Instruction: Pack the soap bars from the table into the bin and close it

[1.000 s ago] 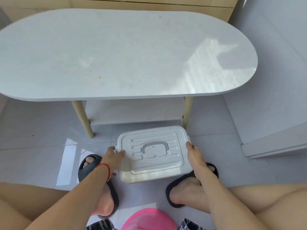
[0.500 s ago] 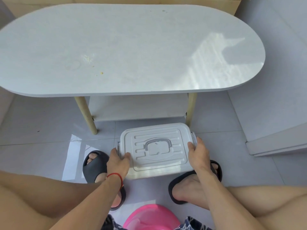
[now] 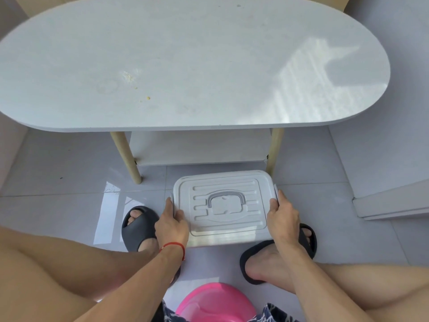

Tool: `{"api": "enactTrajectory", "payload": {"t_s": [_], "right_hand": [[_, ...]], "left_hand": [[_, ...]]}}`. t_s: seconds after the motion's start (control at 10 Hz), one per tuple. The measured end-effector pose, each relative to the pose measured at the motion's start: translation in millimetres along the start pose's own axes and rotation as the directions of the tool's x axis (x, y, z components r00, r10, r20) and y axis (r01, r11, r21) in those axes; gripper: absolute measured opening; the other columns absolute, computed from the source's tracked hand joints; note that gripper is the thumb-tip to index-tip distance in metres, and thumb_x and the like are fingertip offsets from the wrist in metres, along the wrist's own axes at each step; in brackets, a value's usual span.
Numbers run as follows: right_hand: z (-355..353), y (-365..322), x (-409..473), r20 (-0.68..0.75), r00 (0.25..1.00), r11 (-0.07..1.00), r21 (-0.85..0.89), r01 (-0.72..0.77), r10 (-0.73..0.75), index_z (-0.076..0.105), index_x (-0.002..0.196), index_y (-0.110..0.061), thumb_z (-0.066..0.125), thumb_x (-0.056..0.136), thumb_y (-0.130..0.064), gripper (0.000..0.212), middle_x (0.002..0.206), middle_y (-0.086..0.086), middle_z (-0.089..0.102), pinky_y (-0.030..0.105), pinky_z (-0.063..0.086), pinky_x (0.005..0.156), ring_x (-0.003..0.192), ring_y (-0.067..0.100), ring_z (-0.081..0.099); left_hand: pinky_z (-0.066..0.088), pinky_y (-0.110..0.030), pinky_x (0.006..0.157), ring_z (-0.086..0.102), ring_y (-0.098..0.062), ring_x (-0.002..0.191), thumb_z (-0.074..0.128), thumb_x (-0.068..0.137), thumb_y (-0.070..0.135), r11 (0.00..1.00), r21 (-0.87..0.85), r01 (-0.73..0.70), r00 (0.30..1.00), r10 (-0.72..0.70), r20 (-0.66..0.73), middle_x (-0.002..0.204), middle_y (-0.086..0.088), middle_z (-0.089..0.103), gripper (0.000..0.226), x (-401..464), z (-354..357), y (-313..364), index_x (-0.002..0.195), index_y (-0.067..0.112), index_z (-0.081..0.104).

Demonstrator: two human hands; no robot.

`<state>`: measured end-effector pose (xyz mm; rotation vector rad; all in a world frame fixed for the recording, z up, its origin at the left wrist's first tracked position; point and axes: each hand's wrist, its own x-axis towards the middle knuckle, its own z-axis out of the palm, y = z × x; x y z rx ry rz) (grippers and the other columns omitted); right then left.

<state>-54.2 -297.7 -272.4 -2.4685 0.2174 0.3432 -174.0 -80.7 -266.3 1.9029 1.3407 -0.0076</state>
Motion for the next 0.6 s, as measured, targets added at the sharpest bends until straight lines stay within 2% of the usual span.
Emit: {"api": "enactTrajectory", "payload": {"t_s": [0.1, 0.3, 0.4, 0.5, 0.6], "right_hand": [[1.9, 2.2, -0.9, 0.046, 0.998, 0.999, 0.028, -0.033, 0.032, 0.036, 0.157, -0.014, 0.040, 0.108, -0.018, 0.049, 0.123, 0.023, 0.068, 0.049, 0.052, 0.096, 0.116, 0.043, 0.062], [4.1, -6.6, 11.9, 0.101, 0.995, 0.998, 0.061, -0.015, 0.009, 0.031, 0.160, -0.020, 0.038, 0.109, -0.017, 0.051, 0.130, 0.019, 0.066, 0.048, 0.052, 0.099, 0.118, 0.039, 0.062], [-0.6, -12.8, 21.8, 0.142, 0.990, 0.996, 0.091, -0.001, -0.012, 0.031, 0.159, -0.018, 0.039, 0.110, -0.018, 0.050, 0.148, 0.016, 0.055, 0.044, 0.041, 0.111, 0.134, 0.037, 0.052], [-5.2, -17.8, 24.9, 0.185, 0.982, 0.998, 0.061, 0.016, -0.027, 0.029, 0.160, -0.016, 0.038, 0.110, -0.019, 0.050, 0.149, 0.017, 0.053, 0.040, 0.041, 0.111, 0.135, 0.036, 0.052], [-15.6, -28.3, 22.6, 0.177, 0.983, 0.998, -0.050, 0.048, -0.038, 0.043, 0.151, -0.007, 0.043, 0.108, -0.020, 0.045, 0.127, 0.023, 0.065, 0.042, 0.052, 0.096, 0.117, 0.041, 0.062]], "left_hand": [[0.046, -0.046, 0.100, 0.060, -0.044, 0.114, 0.048, 0.098, 0.018, 1.000, 0.017, -0.005, 0.999, 0.006, -0.034, 0.122, -0.021, 0.068, 0.048, 6.0, 0.0, 2.9, 0.145, 0.026, 0.047], [0.047, -0.046, 0.100, 0.061, -0.043, 0.112, 0.048, 0.097, 0.017, 0.997, 0.033, -0.077, 0.997, 0.077, -0.015, 0.121, -0.020, 0.069, 0.045, 26.2, -3.9, 12.9, 0.141, 0.020, 0.052], [0.046, -0.045, 0.101, 0.061, -0.041, 0.114, 0.047, 0.098, 0.017, 0.997, 0.000, -0.080, 0.997, 0.080, -0.002, 0.123, -0.019, 0.068, 0.043, 28.0, -6.0, 18.1, 0.141, 0.016, 0.051], [0.051, -0.044, 0.091, 0.063, -0.044, 0.104, 0.047, 0.095, 0.013, 0.996, 0.010, -0.086, 0.996, 0.085, 0.039, 0.106, -0.021, 0.071, 0.029, 31.1, -8.5, 20.5, 0.121, 0.007, 0.058], [0.045, -0.038, 0.067, 0.063, -0.046, 0.090, 0.046, 0.085, 0.001, 0.984, 0.146, -0.104, 0.994, 0.100, 0.035, 0.076, -0.016, 0.063, 0.013, 26.4, -23.6, 32.5, 0.088, 0.006, 0.057]]}}
